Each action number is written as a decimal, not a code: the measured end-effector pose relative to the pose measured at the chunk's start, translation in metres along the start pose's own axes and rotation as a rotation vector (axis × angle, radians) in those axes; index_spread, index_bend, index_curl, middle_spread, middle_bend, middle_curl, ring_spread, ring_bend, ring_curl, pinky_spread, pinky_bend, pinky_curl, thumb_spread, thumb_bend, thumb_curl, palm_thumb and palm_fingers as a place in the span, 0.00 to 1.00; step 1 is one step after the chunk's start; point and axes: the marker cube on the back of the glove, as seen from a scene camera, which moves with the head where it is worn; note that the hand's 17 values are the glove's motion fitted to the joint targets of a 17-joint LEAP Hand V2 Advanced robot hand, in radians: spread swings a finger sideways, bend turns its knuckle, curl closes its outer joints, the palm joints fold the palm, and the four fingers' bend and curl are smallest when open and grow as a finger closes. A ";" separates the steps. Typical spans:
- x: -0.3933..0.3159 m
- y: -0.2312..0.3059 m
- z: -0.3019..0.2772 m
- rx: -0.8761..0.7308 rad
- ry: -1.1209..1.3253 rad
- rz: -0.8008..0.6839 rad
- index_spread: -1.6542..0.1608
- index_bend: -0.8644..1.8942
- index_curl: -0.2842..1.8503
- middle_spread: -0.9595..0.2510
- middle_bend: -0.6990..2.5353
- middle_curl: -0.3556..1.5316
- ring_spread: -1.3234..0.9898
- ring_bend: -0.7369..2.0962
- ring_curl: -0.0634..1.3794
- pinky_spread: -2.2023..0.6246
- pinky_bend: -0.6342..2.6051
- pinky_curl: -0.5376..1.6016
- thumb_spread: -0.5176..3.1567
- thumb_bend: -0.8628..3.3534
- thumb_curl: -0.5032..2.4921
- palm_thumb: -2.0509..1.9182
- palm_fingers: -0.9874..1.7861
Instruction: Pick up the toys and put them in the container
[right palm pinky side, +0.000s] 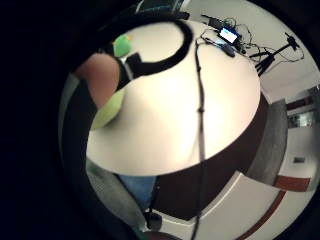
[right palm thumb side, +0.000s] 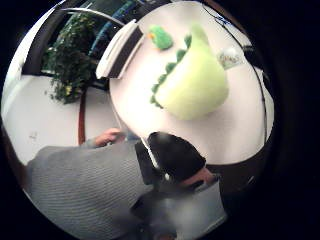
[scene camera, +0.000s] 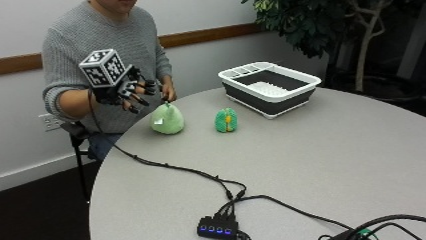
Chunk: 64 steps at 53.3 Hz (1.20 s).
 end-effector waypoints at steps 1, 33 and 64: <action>0.000 0.000 -0.003 0.008 0.002 -0.003 0.83 0.28 0.11 0.73 0.23 0.18 0.52 0.47 0.11 0.76 0.42 0.32 0.26 0.20 0.17 0.52 0.48; -0.031 -0.019 -0.090 -0.011 -0.022 -0.263 0.71 0.40 0.24 0.64 0.29 0.30 0.48 0.43 0.15 0.78 0.44 0.38 0.50 0.20 0.21 0.51 0.40; -0.080 -0.132 0.015 -0.181 0.147 -0.201 0.71 0.38 0.29 0.66 0.27 0.33 0.50 0.40 0.17 0.79 0.45 0.40 0.50 0.19 0.22 0.50 0.35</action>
